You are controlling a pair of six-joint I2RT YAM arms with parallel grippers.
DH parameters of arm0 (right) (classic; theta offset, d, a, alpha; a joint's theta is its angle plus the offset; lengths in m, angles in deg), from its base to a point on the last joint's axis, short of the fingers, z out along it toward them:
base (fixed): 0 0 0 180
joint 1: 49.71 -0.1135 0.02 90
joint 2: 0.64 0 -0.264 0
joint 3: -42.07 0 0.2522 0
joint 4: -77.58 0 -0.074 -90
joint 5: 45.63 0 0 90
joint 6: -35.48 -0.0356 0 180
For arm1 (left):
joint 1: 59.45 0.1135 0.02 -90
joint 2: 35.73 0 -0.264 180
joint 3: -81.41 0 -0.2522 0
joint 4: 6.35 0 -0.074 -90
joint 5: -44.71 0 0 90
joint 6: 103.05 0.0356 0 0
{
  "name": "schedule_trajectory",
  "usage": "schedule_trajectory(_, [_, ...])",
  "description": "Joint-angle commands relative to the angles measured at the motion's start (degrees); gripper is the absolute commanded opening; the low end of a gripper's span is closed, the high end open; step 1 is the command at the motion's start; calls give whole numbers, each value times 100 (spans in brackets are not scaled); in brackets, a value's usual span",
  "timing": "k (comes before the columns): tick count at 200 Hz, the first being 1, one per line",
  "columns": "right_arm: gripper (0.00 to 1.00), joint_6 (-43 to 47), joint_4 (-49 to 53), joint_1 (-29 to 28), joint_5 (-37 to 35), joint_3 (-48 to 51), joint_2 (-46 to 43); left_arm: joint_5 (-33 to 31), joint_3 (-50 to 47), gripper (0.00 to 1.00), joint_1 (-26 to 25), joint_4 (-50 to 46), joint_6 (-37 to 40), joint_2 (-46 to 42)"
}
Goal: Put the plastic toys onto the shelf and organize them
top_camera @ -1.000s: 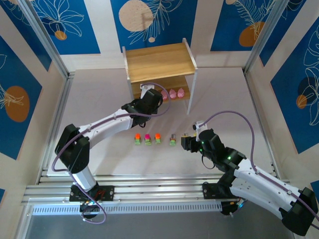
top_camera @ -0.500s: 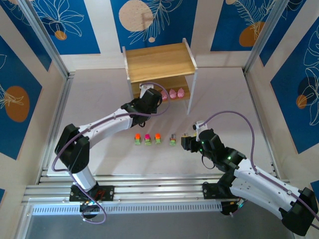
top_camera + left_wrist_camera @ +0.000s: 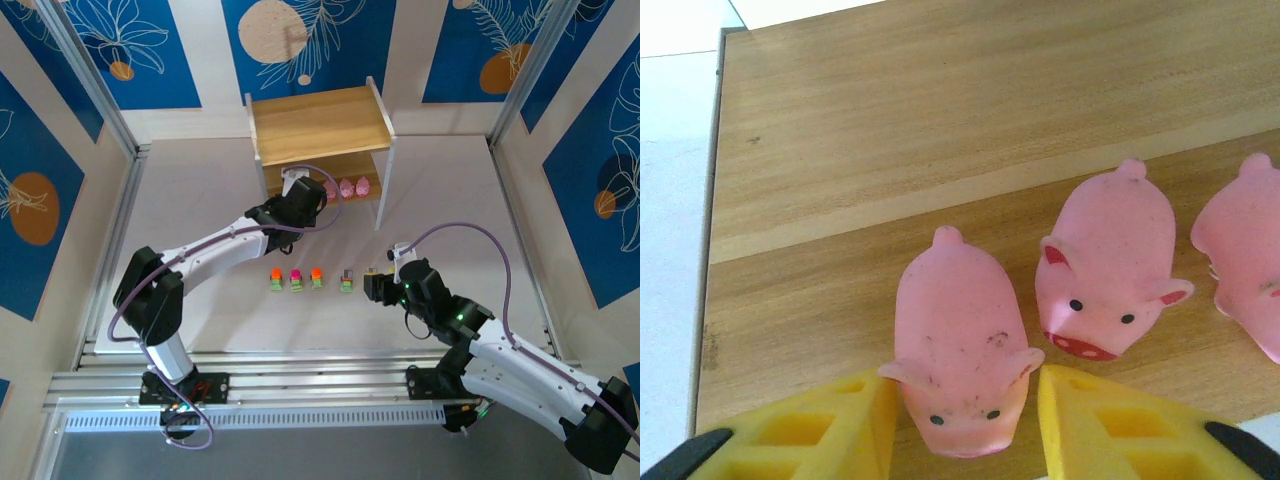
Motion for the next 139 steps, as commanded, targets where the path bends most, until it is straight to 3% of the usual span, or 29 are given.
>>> schedule_trajectory(1, [65, 19, -56, 24, 98, 0, -30, -86, 157, 45, 61, -40, -19, 3])
schedule_trajectory(139, [66, -17, -74, 32, 50, 26, -30, -56, -419, 52, -224, 38, -61, -731])
